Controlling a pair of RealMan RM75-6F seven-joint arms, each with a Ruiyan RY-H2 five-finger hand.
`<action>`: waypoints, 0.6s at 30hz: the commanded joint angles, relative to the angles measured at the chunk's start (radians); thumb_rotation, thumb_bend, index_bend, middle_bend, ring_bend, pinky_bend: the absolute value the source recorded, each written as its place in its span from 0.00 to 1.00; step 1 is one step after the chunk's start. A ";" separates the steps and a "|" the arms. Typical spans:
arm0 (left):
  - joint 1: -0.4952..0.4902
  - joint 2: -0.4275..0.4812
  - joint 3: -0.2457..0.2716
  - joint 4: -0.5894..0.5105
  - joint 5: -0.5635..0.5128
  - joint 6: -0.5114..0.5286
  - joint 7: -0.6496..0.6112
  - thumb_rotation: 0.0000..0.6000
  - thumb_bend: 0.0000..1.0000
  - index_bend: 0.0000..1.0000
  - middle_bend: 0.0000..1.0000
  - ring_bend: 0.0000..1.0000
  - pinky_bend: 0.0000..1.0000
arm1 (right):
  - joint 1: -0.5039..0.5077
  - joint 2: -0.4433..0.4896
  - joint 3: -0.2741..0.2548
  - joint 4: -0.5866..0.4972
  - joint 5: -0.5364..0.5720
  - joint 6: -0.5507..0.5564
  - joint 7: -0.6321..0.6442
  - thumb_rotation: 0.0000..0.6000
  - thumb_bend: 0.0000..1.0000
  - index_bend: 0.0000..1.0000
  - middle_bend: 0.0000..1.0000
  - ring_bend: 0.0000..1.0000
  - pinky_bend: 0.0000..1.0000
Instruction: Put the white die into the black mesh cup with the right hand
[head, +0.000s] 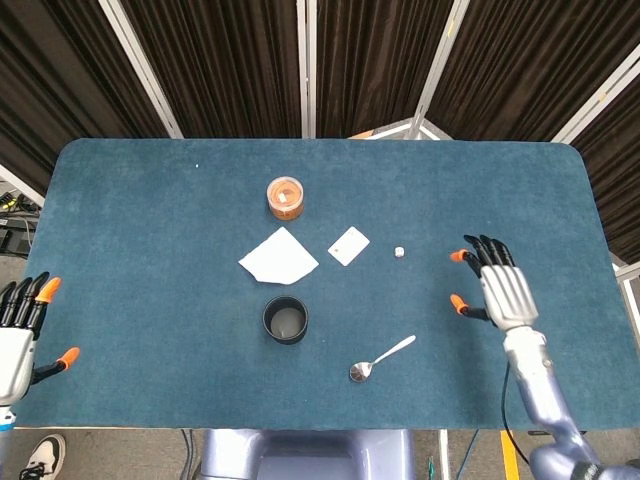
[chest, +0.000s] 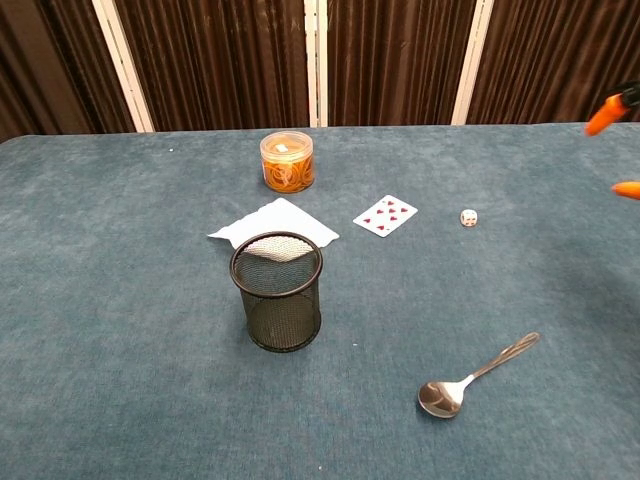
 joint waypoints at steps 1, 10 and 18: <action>-0.003 0.000 -0.004 0.003 -0.009 -0.006 -0.005 1.00 0.05 0.00 0.00 0.00 0.00 | 0.092 -0.059 0.058 0.069 0.122 -0.104 -0.038 1.00 0.21 0.33 0.10 0.00 0.00; -0.011 0.001 -0.013 0.008 -0.023 -0.020 -0.015 1.00 0.05 0.00 0.00 0.00 0.00 | 0.232 -0.168 0.099 0.214 0.266 -0.210 -0.100 1.00 0.18 0.33 0.10 0.00 0.00; -0.027 -0.002 -0.025 0.022 -0.062 -0.062 -0.026 1.00 0.05 0.00 0.00 0.00 0.00 | 0.332 -0.259 0.103 0.372 0.373 -0.283 -0.148 1.00 0.18 0.41 0.11 0.00 0.00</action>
